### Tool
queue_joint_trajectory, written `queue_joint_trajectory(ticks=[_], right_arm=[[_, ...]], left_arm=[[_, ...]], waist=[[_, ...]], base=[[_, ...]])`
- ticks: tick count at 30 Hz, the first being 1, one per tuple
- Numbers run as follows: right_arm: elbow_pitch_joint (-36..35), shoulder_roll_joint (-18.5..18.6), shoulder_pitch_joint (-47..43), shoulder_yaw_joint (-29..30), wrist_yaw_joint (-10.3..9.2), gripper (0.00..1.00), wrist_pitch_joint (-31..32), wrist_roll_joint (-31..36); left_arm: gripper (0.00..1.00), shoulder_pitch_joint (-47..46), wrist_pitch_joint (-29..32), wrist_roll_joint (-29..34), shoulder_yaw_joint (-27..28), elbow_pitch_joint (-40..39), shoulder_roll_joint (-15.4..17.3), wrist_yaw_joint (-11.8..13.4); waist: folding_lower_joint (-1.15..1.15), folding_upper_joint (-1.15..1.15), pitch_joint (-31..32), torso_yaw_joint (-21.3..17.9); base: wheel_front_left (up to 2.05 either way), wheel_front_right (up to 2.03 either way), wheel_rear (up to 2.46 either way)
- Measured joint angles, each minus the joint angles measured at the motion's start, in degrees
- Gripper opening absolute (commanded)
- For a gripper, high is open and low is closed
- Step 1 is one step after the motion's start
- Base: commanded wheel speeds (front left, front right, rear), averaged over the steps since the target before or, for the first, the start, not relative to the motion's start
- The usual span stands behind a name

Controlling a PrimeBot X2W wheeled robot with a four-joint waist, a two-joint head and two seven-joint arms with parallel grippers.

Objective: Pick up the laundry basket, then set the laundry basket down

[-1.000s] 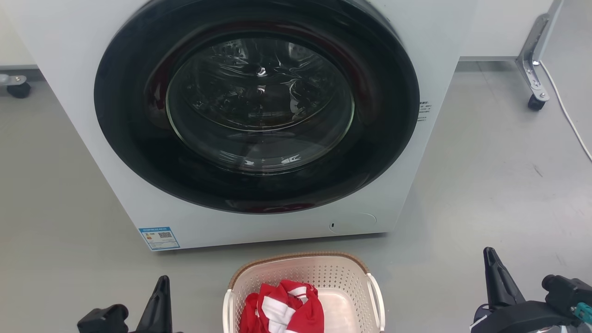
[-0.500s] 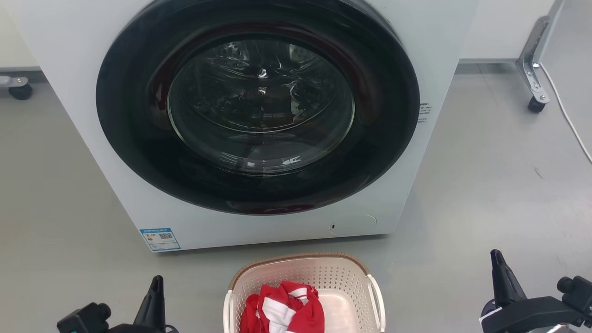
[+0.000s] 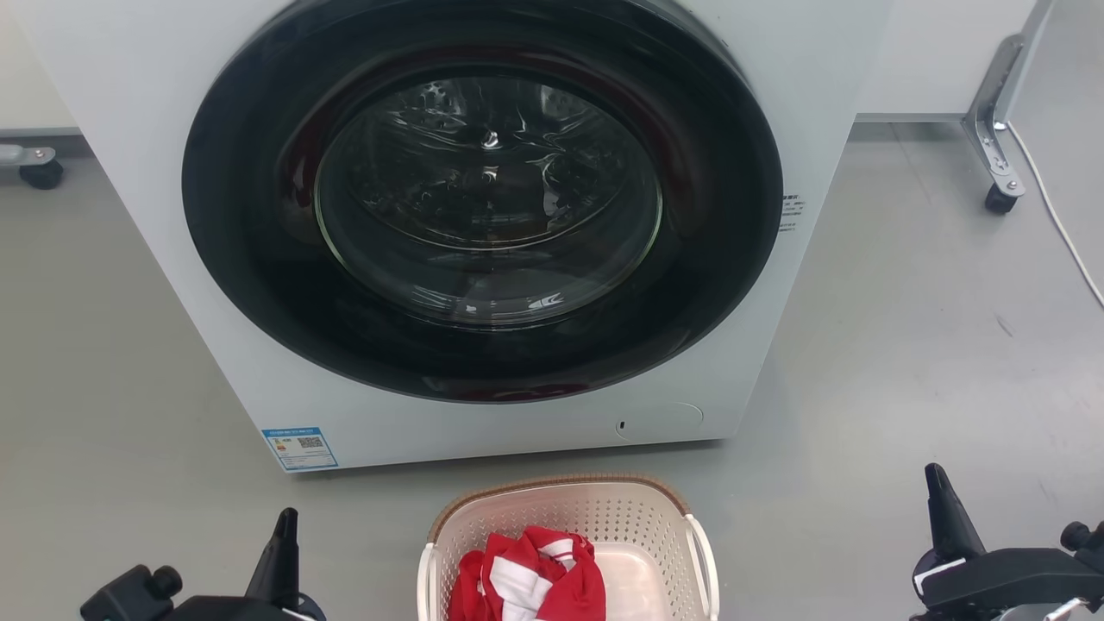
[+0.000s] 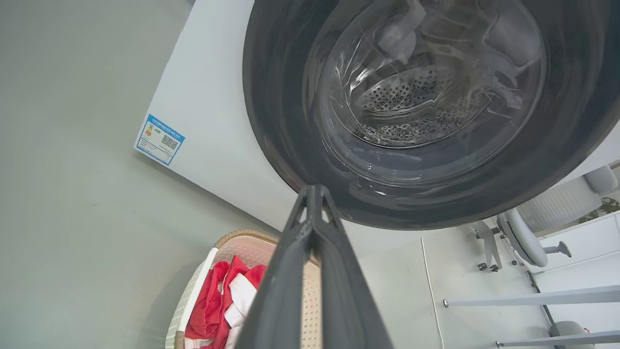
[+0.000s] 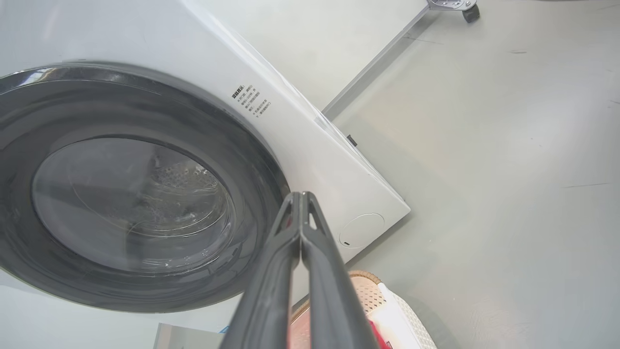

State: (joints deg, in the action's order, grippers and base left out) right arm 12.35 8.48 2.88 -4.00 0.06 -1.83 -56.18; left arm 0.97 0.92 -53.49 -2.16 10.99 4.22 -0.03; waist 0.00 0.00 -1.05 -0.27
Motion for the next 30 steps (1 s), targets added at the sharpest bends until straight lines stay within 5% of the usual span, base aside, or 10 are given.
queue_joint_trajectory(ticks=[30], right_arm=[[2.9,-3.6,1.3,7.2,4.04,0.00,5.1,-21.7]], left_arm=[[0.00,-3.3,3.5,-22.9,4.5,3.6,-1.0,-4.1]], waist=[[0.00,0.00,0.6,0.2]], base=[[0.00,0.00,0.00]])
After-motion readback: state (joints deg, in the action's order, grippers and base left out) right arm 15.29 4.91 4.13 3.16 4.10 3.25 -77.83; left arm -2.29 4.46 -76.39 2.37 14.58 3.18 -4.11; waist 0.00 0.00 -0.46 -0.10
